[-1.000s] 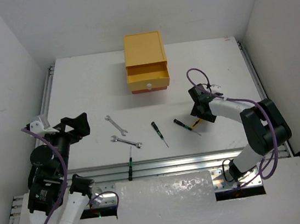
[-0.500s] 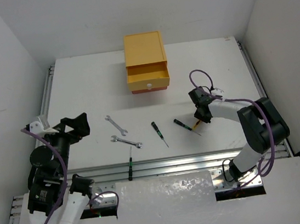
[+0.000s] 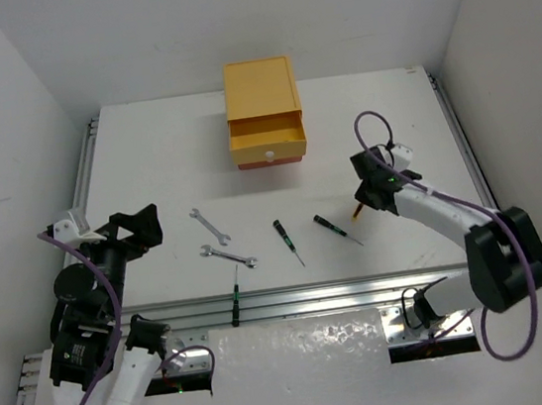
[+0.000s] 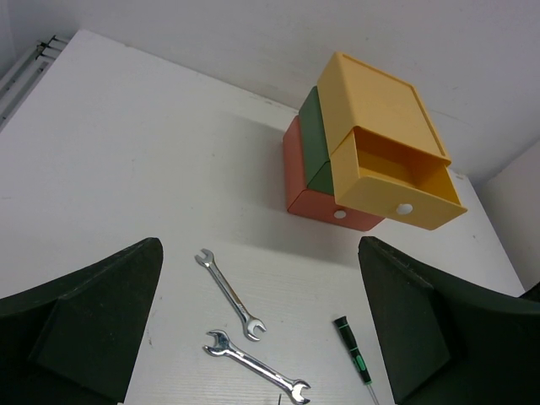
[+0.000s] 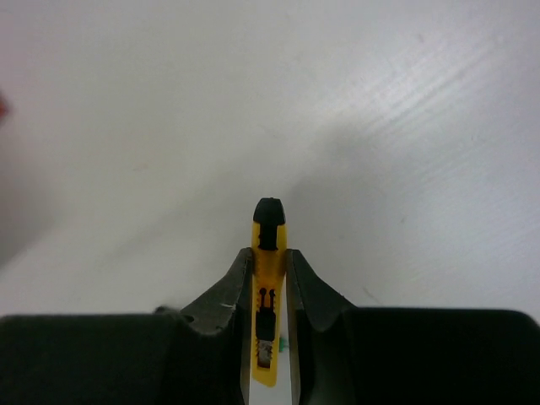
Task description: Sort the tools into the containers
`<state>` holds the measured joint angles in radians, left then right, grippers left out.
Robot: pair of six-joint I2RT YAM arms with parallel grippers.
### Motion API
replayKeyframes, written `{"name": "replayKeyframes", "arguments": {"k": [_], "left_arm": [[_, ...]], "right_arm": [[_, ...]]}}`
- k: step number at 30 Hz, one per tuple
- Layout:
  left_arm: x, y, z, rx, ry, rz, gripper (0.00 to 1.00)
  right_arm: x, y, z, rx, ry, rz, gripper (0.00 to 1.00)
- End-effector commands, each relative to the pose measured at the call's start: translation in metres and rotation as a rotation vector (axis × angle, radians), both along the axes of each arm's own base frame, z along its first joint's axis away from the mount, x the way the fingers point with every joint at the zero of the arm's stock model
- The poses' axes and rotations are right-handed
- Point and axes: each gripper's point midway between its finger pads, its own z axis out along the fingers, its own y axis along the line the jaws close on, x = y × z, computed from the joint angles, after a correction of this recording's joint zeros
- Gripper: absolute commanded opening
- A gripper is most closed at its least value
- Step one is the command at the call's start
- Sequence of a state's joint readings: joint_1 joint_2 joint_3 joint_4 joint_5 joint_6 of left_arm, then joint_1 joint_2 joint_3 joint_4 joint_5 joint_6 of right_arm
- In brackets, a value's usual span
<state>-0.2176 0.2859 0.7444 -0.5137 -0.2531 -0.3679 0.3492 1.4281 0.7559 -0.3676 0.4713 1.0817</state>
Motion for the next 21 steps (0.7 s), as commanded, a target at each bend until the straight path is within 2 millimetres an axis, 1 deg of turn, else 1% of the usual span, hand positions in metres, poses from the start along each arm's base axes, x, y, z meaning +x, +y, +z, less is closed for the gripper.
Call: {"name": "replayKeyframes", "arguments": {"k": [1,2,3,4,5,6,7,8,9,10,11,12,13,15,16,18,19,20,21], "left_arm": [[0.001,-0.001,0.007,-0.008,-0.028,0.000,1.00],[0.002,-0.001,0.007,-0.008,-0.027,-0.002,1.00],[0.002,-0.001,0.007,-0.007,-0.025,-0.003,1.00],[0.002,-0.002,0.006,-0.007,-0.023,-0.003,1.00],[0.003,-0.001,0.006,-0.006,-0.021,-0.002,1.00],[0.004,-0.002,0.006,-0.005,-0.017,-0.003,1.00],[0.004,-0.002,0.005,-0.005,-0.015,-0.002,1.00],[0.004,-0.001,0.005,-0.004,-0.014,0.000,1.00],[0.004,-0.002,0.004,-0.005,-0.011,0.000,1.00],[0.005,-0.001,0.004,-0.005,-0.011,0.003,1.00],[0.005,-0.001,0.004,-0.006,-0.011,0.006,1.00],[0.005,0.000,0.003,-0.005,-0.006,0.008,1.00],[0.005,0.000,0.004,-0.005,-0.008,0.011,1.00],[0.005,0.000,0.004,-0.007,-0.008,0.012,1.00],[0.005,0.000,0.003,-0.007,-0.006,0.012,1.00],[0.006,0.000,0.003,-0.006,-0.003,0.011,1.00],[0.007,0.000,0.002,-0.003,0.001,0.009,1.00],[0.009,-0.002,0.001,0.001,0.009,0.005,1.00],[0.009,-0.002,0.000,0.004,0.013,0.001,1.00]], "right_arm": [[0.032,0.019,0.073,0.036,-0.246,0.156,0.06],[0.043,0.031,0.092,0.022,-0.335,0.278,0.06],[0.044,0.053,0.105,0.073,-0.379,0.406,0.06],[0.045,0.061,0.124,0.050,-0.443,0.516,0.05],[0.050,0.074,0.148,0.061,-0.520,0.572,0.05],[0.049,0.078,0.162,0.062,-0.555,0.595,0.05],[0.050,0.083,0.192,0.080,-0.638,0.607,0.03],[0.053,0.089,0.216,0.109,-0.716,0.621,0.03],[0.052,0.097,0.232,0.147,-0.756,0.640,0.03],[0.056,0.102,0.259,0.208,-0.807,0.613,0.04],[0.059,0.104,0.261,0.233,-0.787,0.581,0.04],[0.066,0.099,0.267,0.241,-0.783,0.510,0.04],[0.076,0.104,0.268,0.297,-0.755,0.445,0.05],[0.086,0.103,0.262,0.336,-0.719,0.338,0.05],[0.095,0.109,0.260,0.374,-0.717,0.263,0.06],[0.101,0.117,0.264,0.385,-0.738,0.207,0.06],[0.103,0.131,0.283,0.400,-0.778,0.211,0.07],[0.113,0.135,0.273,0.361,-0.756,0.174,0.08],[0.118,0.141,0.277,0.358,-0.755,0.167,0.09]]}}
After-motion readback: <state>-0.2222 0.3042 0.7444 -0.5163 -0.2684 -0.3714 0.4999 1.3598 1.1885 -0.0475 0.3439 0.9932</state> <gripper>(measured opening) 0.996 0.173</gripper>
